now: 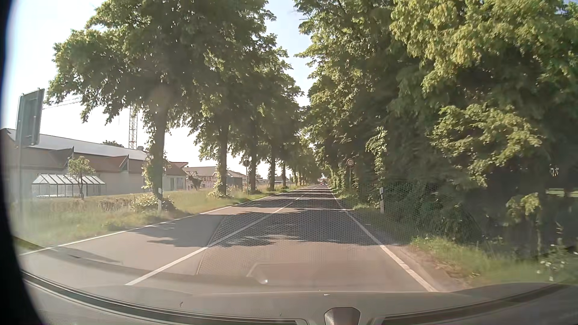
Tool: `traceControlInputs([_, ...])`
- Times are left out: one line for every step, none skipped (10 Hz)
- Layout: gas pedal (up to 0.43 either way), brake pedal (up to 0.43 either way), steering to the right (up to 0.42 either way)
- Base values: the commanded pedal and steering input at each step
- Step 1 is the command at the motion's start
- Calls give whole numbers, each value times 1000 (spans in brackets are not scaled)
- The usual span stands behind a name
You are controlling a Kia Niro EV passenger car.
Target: Follow the waypoints while adhering to traffic rules and regulations
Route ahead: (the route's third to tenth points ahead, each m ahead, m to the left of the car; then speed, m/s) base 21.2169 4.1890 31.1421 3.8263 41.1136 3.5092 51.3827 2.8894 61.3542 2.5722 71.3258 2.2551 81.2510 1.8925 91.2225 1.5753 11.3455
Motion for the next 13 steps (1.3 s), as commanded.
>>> traceControlInputs([409, 6, 0])
traceControlInputs([409, 6, 1])
traceControlInputs([409, 6, 3])
traceControlInputs([409, 6, 4])
traceControlInputs([409, 6, 6])
traceControlInputs([409, 6, 9])
traceControlInputs([409, 6, 11])
traceControlInputs([409, 6, 14])
traceControlInputs([409, 6, 15])
traceControlInputs([409, 6, 14])
traceControlInputs([409, 6, 14])
traceControlInputs([409, 6, 11])
traceControlInputs([409, 6, 9])
